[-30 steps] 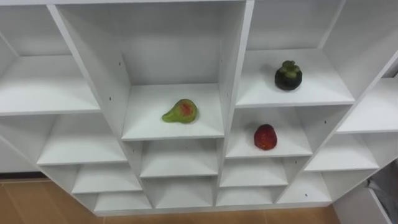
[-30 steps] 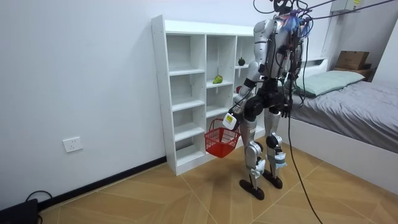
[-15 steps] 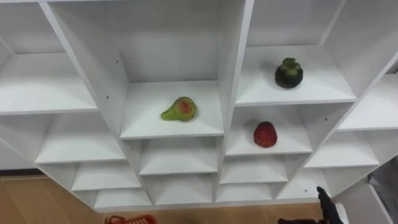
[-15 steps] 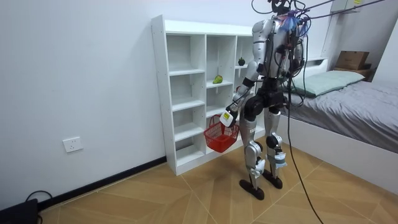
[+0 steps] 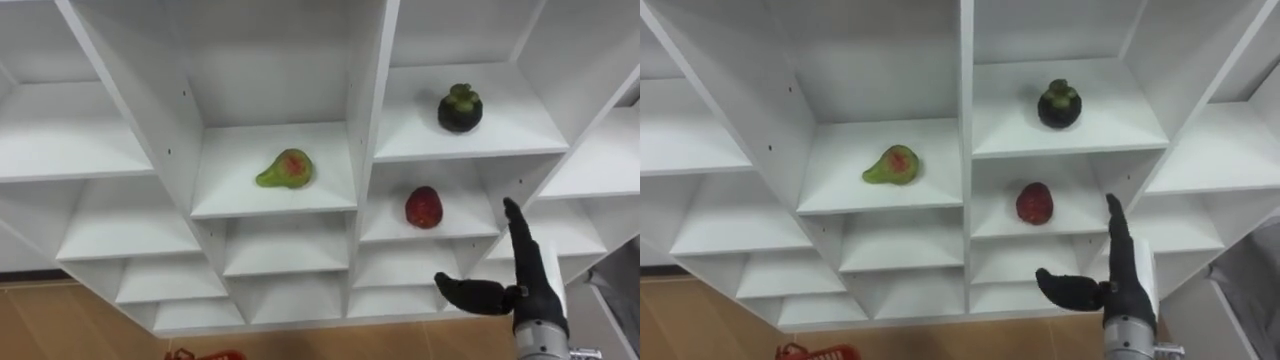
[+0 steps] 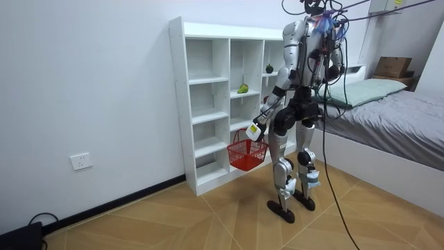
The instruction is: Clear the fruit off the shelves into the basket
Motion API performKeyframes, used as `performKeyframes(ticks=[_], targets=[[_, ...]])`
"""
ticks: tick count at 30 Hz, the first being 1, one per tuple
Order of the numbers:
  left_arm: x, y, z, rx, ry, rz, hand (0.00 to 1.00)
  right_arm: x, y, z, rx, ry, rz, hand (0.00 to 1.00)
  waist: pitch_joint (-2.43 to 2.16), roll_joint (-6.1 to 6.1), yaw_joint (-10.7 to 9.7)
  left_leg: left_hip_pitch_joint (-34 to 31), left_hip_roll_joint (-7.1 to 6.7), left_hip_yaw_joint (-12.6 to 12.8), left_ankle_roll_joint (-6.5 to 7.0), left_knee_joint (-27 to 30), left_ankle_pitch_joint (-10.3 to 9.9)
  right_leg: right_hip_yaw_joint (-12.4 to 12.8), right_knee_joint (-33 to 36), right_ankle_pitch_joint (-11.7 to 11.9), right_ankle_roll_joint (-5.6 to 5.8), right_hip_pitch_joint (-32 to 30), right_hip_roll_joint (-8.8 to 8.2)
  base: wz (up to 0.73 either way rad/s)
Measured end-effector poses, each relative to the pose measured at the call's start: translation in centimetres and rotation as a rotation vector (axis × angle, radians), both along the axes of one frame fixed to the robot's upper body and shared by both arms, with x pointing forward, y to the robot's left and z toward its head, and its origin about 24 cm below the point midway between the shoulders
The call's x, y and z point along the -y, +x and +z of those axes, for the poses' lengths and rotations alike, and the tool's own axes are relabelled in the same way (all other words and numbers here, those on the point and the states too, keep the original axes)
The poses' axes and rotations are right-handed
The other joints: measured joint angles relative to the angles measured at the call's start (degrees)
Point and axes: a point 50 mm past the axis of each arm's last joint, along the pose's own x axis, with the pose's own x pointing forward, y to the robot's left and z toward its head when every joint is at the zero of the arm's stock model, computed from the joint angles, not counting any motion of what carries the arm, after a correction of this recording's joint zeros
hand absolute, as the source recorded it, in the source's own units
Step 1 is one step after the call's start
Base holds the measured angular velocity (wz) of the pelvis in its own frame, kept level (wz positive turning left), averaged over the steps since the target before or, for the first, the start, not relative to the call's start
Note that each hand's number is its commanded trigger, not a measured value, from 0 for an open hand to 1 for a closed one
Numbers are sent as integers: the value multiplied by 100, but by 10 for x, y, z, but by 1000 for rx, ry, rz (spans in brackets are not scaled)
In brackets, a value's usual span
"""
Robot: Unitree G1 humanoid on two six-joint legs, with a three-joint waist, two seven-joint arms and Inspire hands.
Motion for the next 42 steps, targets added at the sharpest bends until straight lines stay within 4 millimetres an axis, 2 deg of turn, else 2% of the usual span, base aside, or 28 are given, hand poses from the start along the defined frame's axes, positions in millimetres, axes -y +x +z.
performKeyframes(ticks=[8,12,18,22,34,42], targets=[[0,0,0,11,6,-5,100,-5,8,24,120,-5,10,0,0,-5,22,0,-2,67,3,10,2,27,20,1,2,-47,-5,-2],[0,-6,-1,-6,10,1,100,-7,10,35,179,-14,4,0,3,2,48,11,3,101,3,6,3,65,16,1,2,-45,3,-4],[1,-7,-2,-20,6,3,100,-10,24,49,253,-12,7,0,27,-64,54,-3,5,83,3,-13,3,59,22,1,2,-46,4,0],[1,-8,-2,-26,-1,2,100,-13,31,60,306,-8,20,0,25,-89,62,-7,3,83,3,-17,2,46,14,2,3,-47,3,0],[1,-10,-3,-42,-4,-5,100,-14,37,67,345,-6,16,0,23,-91,73,0,3,88,1,-1,4,24,7,2,3,-48,-2,0],[2,-5,-3,-26,-20,-16,100,-10,39,68,350,30,4,0,24,-138,166,-1,2,68,1,11,7,-17,9,2,3,-5,-8,0]])
